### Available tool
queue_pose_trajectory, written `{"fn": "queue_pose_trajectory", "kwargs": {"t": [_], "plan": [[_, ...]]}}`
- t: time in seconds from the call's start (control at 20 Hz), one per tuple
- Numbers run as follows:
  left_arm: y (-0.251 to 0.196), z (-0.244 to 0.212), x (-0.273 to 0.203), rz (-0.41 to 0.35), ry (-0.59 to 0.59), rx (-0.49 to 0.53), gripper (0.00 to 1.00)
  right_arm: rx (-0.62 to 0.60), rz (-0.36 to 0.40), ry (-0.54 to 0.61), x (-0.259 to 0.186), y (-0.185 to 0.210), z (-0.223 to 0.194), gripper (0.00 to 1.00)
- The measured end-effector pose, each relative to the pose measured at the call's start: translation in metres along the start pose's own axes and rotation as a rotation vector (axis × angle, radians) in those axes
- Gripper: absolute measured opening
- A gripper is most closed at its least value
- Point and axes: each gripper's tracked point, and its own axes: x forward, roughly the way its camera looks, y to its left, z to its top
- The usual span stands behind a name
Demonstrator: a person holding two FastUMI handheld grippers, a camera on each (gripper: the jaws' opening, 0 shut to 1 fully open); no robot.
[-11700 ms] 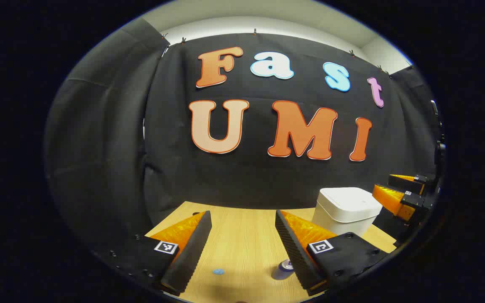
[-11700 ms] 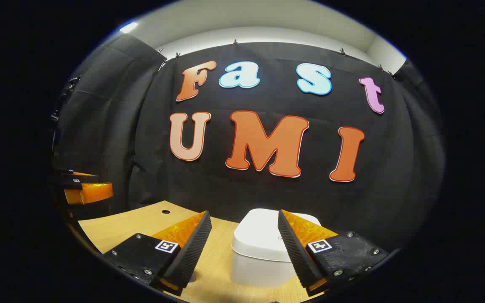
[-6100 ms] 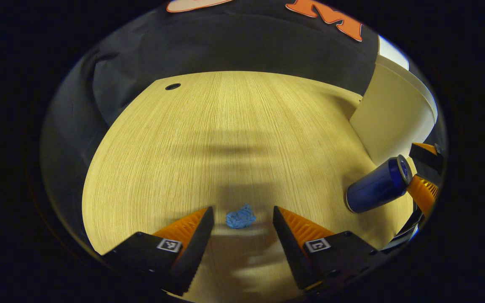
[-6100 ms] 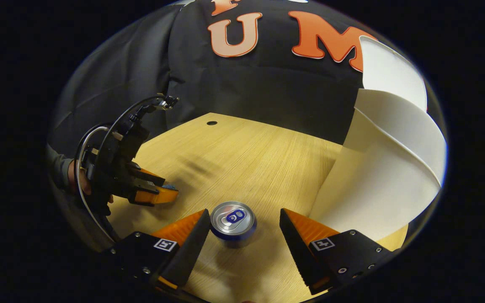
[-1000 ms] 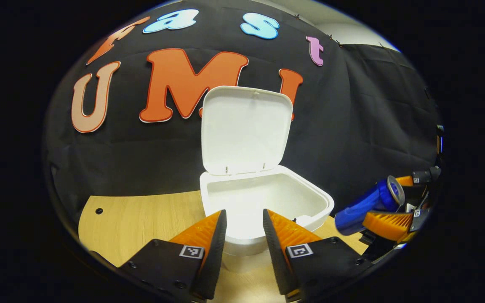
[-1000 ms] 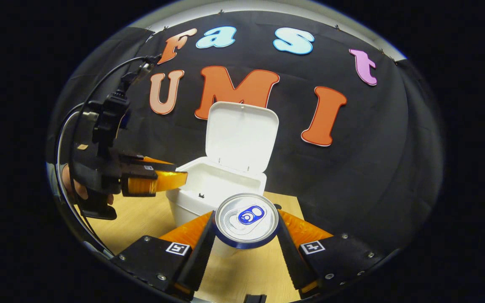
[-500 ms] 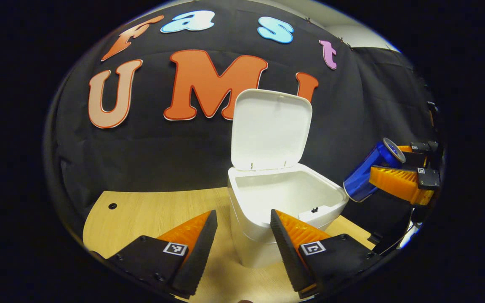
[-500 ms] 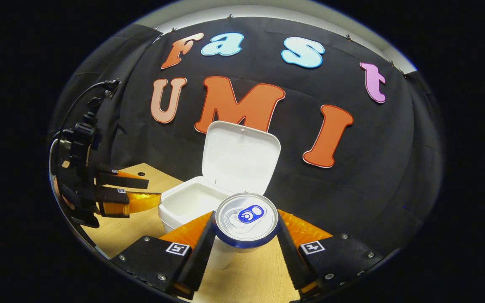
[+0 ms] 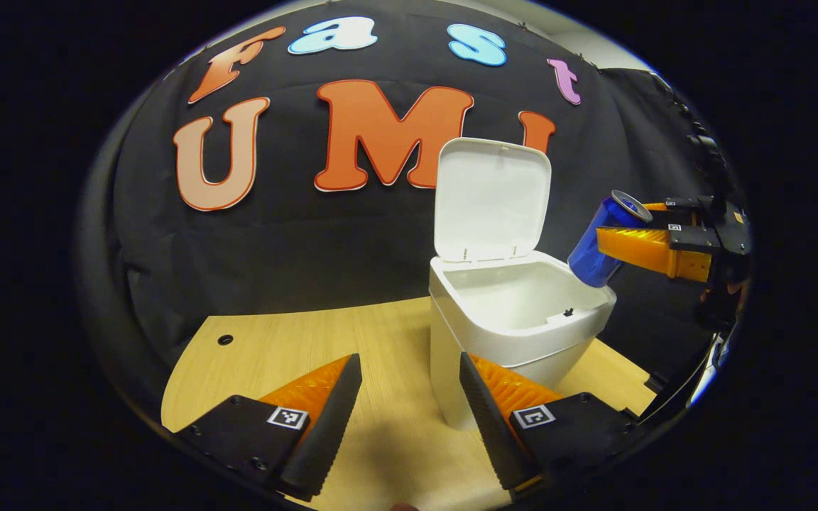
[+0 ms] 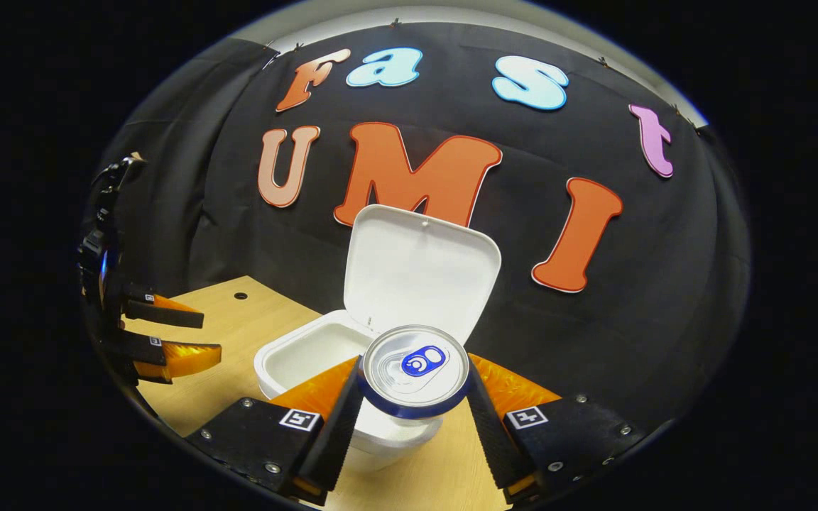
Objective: Press the lid of the desktop garbage bin to open it, pick up the crumpled paper on the desktop and throw it into the bin, then pick up the pop can on the desktop and drop it into the bin, and finally close the garbage bin lid.
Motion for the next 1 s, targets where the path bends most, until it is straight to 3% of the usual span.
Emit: {"fn": "queue_pose_trajectory", "kwargs": {"t": [0.4, 0.7, 1.0], "plan": [[0.043, -0.019, 0.006, 0.073, 0.049, -0.08, 0.89, 0.003, 0.035, 0.086, 0.017, 0.007, -0.024, 0.8], [0.05, -0.027, 0.014, 0.05, 0.089, -0.114, 0.88, 0.031, 0.023, 0.129, 0.022, 0.004, -0.036, 0.82], [0.064, -0.028, 0.015, 0.041, 0.094, -0.106, 0.88, 0.055, -0.011, 0.103, 0.021, -0.005, -0.018, 0.87]]}}
